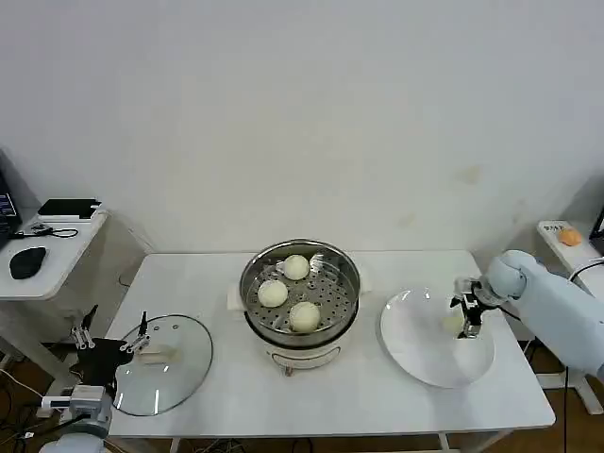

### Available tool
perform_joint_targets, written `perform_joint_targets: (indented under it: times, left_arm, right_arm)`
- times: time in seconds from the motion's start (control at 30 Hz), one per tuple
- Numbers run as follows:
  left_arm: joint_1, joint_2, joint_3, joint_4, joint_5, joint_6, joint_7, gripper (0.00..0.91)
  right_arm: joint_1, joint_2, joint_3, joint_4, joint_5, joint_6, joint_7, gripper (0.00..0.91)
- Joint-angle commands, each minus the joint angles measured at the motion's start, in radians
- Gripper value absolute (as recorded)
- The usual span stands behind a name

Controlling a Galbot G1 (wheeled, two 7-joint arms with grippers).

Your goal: Take steamed baozi put them in steamer then cover it.

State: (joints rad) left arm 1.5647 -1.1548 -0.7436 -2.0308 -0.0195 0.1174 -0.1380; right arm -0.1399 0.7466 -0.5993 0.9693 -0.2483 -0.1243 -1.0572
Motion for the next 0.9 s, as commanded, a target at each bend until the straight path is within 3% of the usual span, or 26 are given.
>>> perform_joint_targets:
  times: [0.03, 0.2, 0.4, 0.67, 0.9]
  left_arm:
    - [-0.001, -0.002, 0.001, 0.001, 0.001, 0.000, 0.000, 0.907]
    - [-0.001, -0.002, 0.001, 0.001, 0.001, -0.001, 0.000, 0.907]
    - [0.002, 0.002, -0.002, -0.001, 0.001, -0.001, -0.001, 0.907]
    - [0.001, 0.004, -0.007, -0.008, -0.002, 0.002, 0.000, 0.907]
    - [-0.001, 0.002, -0.007, -0.011, -0.002, 0.001, -0.001, 0.907]
  right_arm:
    - [-0.010, 0.024, 0.013, -0.036, -0.024, 0.000, -0.001, 0.776]
    - [-0.004, 0.020, 0.014, -0.036, -0.022, -0.006, -0.003, 0.685]
    - [0.037, -0.003, -0.028, 0.013, 0.015, -0.027, -0.015, 0.695]
    - [0.315, -0.082, -0.230, 0.228, 0.176, -0.125, -0.025, 0.695]
    - [0.558, -0.059, -0.403, 0.373, 0.379, -0.207, 0.006, 0.705]
